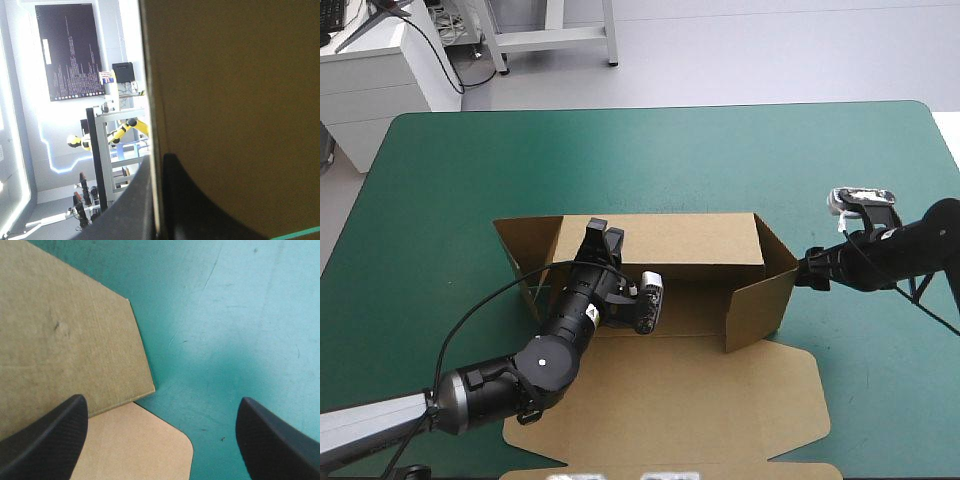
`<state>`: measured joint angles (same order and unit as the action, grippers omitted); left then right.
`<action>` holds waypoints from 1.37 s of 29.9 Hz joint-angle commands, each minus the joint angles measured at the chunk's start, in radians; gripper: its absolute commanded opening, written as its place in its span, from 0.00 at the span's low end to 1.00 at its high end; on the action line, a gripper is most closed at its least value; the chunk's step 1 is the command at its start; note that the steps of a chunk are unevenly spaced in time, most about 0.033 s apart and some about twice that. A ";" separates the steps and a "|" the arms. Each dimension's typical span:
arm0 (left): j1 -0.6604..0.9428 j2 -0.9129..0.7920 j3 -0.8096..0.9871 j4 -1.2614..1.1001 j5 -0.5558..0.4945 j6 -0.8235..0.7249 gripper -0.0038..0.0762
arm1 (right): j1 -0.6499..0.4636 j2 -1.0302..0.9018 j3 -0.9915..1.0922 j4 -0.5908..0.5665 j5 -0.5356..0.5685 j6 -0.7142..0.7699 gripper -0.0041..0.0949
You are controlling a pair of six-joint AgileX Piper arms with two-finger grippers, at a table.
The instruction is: Fold the box
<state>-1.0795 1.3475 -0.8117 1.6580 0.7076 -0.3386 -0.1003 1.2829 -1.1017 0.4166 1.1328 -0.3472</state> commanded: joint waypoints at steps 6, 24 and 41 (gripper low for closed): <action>-0.005 -0.028 -0.023 0.047 0.014 0.001 0.04 | -0.003 -0.082 0.095 0.149 -0.059 -0.095 0.79; -0.005 -0.028 -0.023 0.047 0.016 0.001 0.04 | -0.003 -0.125 0.224 0.360 -0.151 -0.327 0.79; -0.005 -0.028 -0.023 0.047 0.016 0.001 0.04 | 0.100 -0.125 0.224 0.386 -0.194 -0.489 0.79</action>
<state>-1.0795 1.3475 -0.8117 1.6552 0.7085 -0.3386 -0.0480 1.1819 -0.8512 0.7519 0.9627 -0.8151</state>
